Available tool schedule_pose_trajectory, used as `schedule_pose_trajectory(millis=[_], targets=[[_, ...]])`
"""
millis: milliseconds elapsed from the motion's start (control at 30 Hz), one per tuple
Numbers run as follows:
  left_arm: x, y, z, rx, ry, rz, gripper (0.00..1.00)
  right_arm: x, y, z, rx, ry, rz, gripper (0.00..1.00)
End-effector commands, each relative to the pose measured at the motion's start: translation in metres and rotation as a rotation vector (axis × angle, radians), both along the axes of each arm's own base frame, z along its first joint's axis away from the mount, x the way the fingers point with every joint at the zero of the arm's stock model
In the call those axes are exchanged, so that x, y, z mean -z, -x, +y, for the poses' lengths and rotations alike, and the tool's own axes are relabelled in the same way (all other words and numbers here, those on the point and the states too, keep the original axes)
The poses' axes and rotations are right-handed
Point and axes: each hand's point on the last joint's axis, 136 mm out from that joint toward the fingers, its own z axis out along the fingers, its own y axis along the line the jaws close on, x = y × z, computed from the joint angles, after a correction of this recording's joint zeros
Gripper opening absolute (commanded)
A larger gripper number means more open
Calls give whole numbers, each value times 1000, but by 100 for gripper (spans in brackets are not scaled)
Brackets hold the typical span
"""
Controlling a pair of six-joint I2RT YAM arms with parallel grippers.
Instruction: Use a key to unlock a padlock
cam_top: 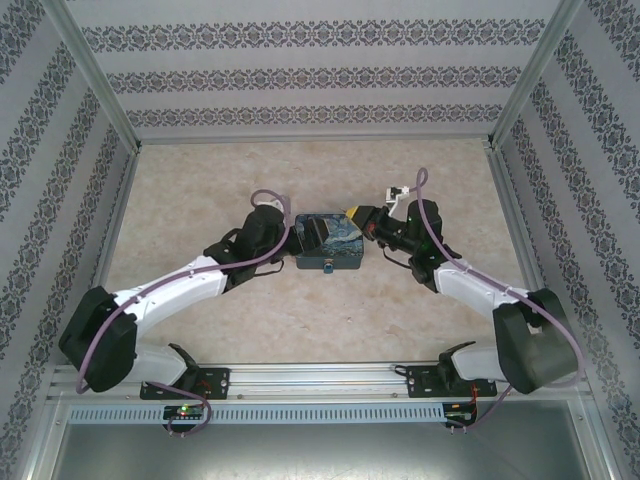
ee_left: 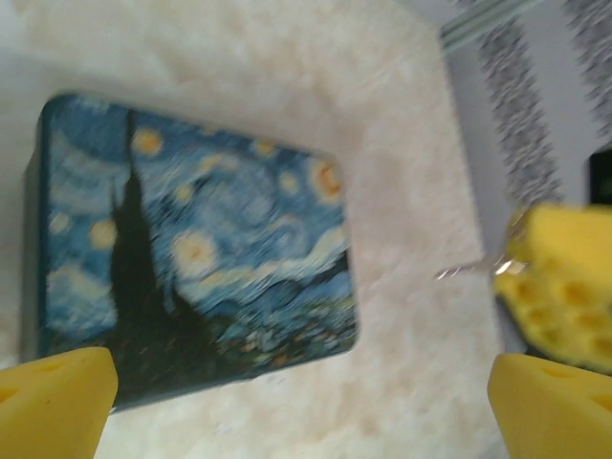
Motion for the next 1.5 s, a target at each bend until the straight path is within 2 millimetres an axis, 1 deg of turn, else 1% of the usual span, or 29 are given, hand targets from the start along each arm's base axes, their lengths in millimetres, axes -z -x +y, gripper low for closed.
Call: schedule_pose_trajectory(millis=[0,167,233,333,500,700,833,933,1033,1167,1333,1467], targets=[[43,32,-6,136,-119,84,98,-5,-18,1,2,16,-21,0],[70,54,-32,245,-155,43,95,3,-32,9,-13,15,11,0],[79,60,-39,268,-175,20,94,8,-37,11,-15,14,28,0],[91,61,-47,274,-184,-5,90,14,-42,15,-18,15,44,0],[108,51,-46,242,-222,-48,83,27,-49,17,-18,24,70,0],[114,41,-48,251,-271,-119,77,39,-52,19,-25,40,88,0],[120,36,-53,272,-294,-140,75,46,-54,19,-27,43,105,0],[127,32,-60,283,-296,-143,71,52,-58,19,-23,44,120,0],[132,28,-62,271,-294,-145,70,58,-59,20,-22,46,132,0],[136,22,-63,255,-312,-160,68,65,-59,19,-20,53,146,0],[139,15,-68,262,-333,-170,66,73,-59,18,-18,59,163,0],[137,12,-74,270,-325,-180,65,80,-59,18,-16,64,177,0]])
